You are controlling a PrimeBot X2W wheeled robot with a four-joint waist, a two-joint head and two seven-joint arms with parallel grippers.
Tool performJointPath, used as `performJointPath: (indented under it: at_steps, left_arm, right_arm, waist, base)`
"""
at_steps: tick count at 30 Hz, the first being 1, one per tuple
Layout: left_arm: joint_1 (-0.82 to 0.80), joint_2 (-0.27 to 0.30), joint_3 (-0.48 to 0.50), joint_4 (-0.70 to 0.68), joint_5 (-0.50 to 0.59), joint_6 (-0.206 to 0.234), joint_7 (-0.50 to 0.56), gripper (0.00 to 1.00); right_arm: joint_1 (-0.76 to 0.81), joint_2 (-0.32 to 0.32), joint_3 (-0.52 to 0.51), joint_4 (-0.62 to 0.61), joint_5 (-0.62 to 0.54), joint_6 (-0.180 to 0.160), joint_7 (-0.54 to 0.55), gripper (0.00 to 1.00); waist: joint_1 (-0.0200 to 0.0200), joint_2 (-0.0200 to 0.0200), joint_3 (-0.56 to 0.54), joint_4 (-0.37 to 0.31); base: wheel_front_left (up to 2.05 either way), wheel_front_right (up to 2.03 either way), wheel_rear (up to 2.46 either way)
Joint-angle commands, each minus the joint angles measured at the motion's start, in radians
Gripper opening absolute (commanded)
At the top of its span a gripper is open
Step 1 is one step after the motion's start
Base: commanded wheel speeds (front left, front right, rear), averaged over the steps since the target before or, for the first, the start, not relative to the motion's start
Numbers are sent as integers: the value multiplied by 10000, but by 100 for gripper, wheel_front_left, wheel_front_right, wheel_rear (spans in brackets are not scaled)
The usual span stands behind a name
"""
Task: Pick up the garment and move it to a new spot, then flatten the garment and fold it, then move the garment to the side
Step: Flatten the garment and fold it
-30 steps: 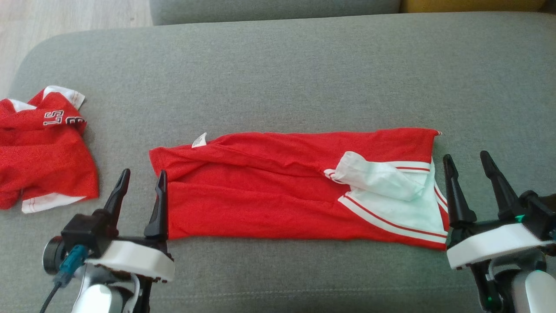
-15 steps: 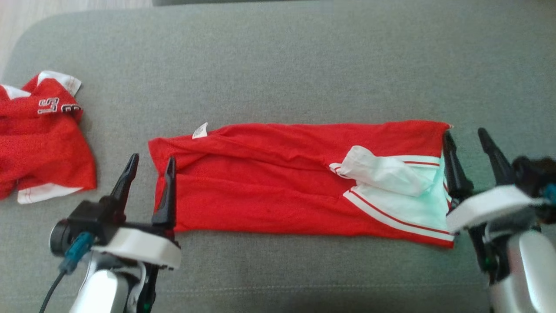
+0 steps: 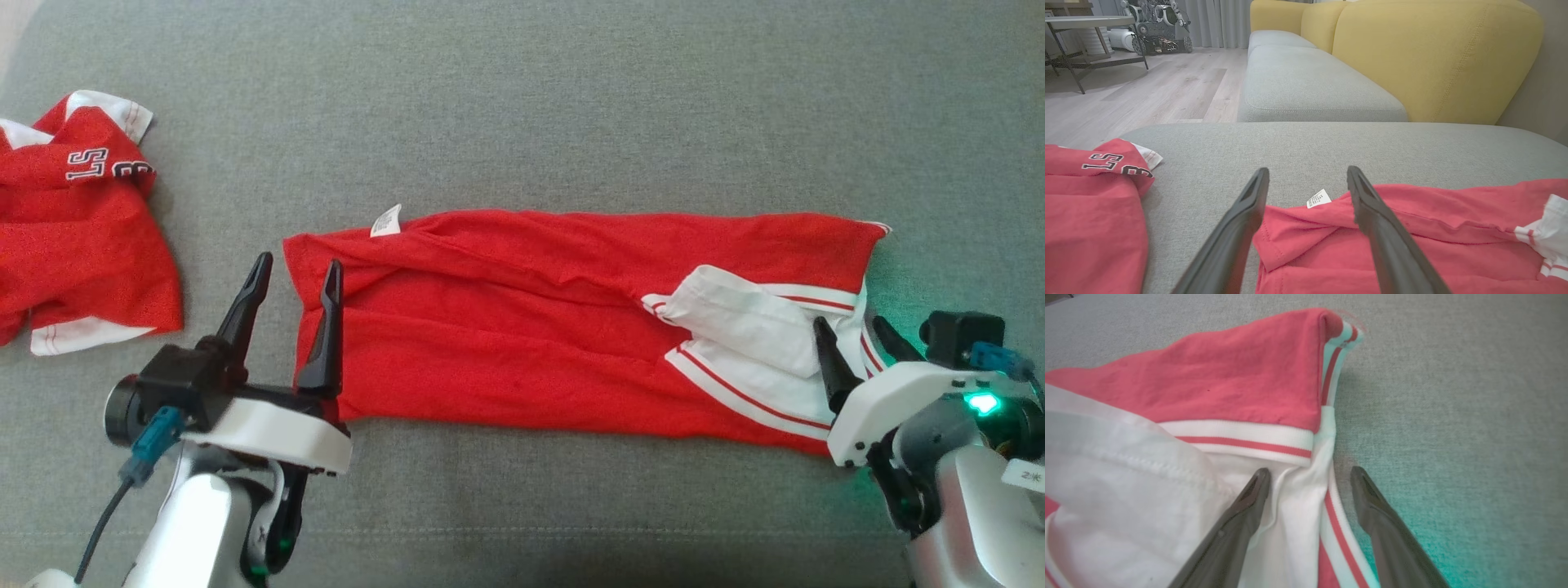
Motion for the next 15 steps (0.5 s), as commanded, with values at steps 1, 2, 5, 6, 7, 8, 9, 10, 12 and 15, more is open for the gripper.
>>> performJointPath:
  at_steps: [1,2,5,6,7,8,9,10,12,15]
  left_arm:
    - [-432,135,371,-247,-87,-2,-104,100]
    - [-448,138,369,-232,-93,-2,-116,100]
    - [-492,147,353,-192,-101,-1,-144,100]
    - [-507,152,352,-186,-105,1,-153,100]
    - [-519,158,353,-180,-109,5,-164,100]
    - [-524,164,355,-173,-114,10,-173,100]
    - [-526,172,360,-165,-122,14,-183,100]
    - [-523,181,366,-156,-129,19,-194,100]
    - [-517,188,369,-149,-136,25,-204,100]
    - [-485,209,380,-130,-156,49,-229,100]
  right_arm:
    - [-29,73,316,-71,112,-7,320,100]
    - [-37,101,330,-40,208,-7,420,100]
    - [-78,136,404,50,509,-7,722,47]
    - [-92,129,415,42,588,-7,750,0]
    - [-103,108,417,45,645,-7,780,0]
    - [-124,80,409,25,707,-7,764,0]
    - [-147,40,382,-11,750,-7,709,0]
    - [-157,-12,337,-31,765,-7,679,0]
    - [-167,-61,282,-69,786,-7,636,0]
    - [-164,-216,60,-235,835,-7,497,0]
  waist:
    - [0,0,28,-9]
    - [0,0,43,-11]
    - [0,0,65,3]
    - [0,0,73,10]
    - [0,0,74,15]
    - [0,0,73,20]
    - [0,0,71,19]
    - [0,0,63,14]
    - [0,0,55,9]
    - [0,0,19,-25]
  base:
    - [0,0,0]
    - [0,0,0]
    - [0,0,0]
    - [0,0,0]
    - [0,0,0]
    - [0,0,0]
    - [0,0,0]
    - [0,0,0]
    - [0,0,0]
    - [0,0,0]
